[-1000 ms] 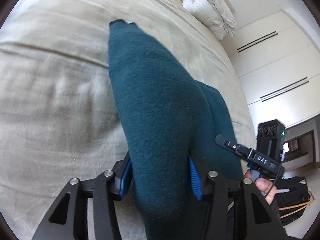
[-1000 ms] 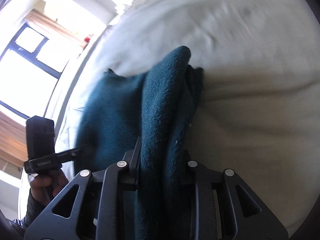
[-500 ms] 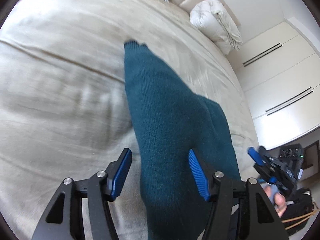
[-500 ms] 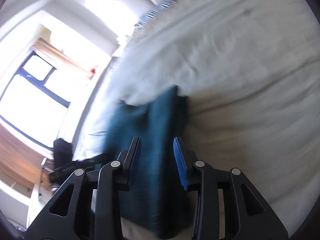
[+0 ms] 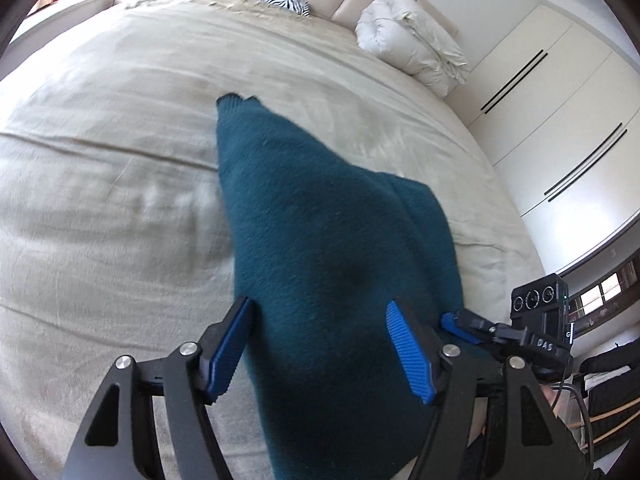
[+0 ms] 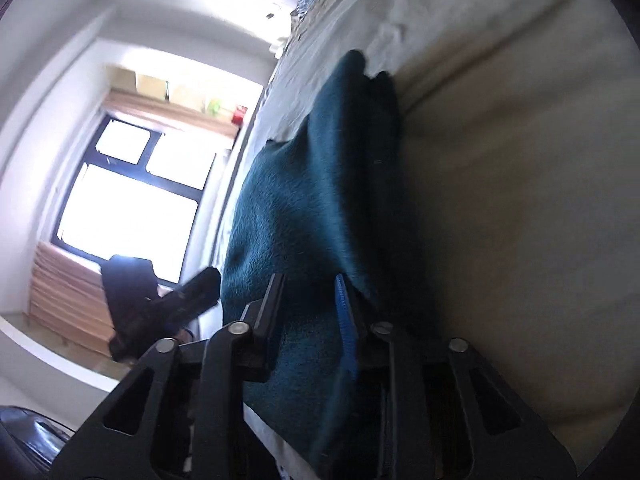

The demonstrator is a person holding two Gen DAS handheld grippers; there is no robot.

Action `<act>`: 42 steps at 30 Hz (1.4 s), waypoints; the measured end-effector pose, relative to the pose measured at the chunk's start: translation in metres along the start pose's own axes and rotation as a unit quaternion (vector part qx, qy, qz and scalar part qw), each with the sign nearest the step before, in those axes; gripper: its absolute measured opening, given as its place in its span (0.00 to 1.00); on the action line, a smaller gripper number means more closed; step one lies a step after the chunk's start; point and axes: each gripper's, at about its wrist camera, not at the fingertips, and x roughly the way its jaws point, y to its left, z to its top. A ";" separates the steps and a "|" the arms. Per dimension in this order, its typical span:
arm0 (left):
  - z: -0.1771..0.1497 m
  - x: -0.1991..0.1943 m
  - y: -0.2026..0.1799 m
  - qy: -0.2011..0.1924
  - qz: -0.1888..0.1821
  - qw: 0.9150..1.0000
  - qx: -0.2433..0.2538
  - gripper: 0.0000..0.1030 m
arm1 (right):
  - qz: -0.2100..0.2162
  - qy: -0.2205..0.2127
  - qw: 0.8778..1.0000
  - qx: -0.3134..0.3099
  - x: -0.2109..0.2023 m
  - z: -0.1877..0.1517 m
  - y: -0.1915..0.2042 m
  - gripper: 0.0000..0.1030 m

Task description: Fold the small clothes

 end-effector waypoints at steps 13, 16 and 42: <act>-0.008 -0.018 -0.027 -0.026 0.071 0.996 0.049 0.68 | -0.057 -0.025 0.998 -0.031 -0.012 -0.003 0.028 0.22; -0.007 -0.025 -0.034 -0.037 0.082 0.994 0.065 0.68 | -0.079 -0.037 0.995 -0.054 -0.022 -0.005 0.039 0.22; -0.026 -0.172 -0.123 -0.362 0.298 0.869 0.155 1.00 | -0.225 -0.326 0.862 -0.317 -0.091 -0.050 0.237 0.99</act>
